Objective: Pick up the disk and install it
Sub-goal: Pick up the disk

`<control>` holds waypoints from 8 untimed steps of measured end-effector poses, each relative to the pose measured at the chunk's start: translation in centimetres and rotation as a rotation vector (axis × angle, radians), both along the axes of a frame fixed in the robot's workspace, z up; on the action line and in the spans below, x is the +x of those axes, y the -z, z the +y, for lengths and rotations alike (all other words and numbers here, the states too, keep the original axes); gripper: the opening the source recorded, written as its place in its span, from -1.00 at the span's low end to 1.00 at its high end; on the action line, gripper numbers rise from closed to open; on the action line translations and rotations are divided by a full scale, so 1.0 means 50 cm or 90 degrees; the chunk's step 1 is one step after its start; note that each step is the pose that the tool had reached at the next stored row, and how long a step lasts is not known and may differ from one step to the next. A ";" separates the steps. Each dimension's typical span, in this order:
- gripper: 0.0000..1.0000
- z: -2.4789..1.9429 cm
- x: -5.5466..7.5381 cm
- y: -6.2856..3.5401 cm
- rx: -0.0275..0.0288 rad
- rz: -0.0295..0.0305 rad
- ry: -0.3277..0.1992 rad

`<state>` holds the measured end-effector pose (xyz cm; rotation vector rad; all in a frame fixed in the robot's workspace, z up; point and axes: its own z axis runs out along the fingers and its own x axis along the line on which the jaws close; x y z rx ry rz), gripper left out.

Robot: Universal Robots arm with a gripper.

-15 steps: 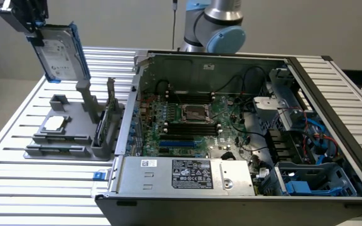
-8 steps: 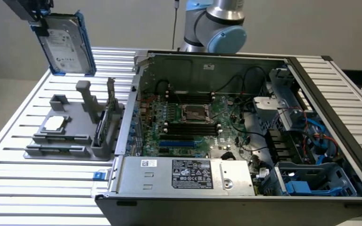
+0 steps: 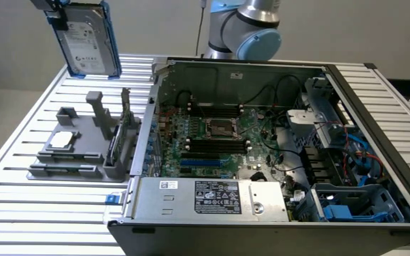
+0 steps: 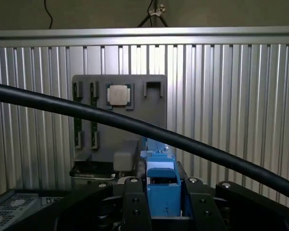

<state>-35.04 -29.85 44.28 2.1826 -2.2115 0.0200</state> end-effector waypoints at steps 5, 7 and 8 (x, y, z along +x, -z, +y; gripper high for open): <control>-0.35 -0.0063 0.046 -0.020 0.0011 0.0000 0.000; -0.35 -0.0089 0.064 -0.028 0.0015 0.0000 0.000; -0.35 -0.0101 0.073 -0.032 0.0017 0.0000 0.000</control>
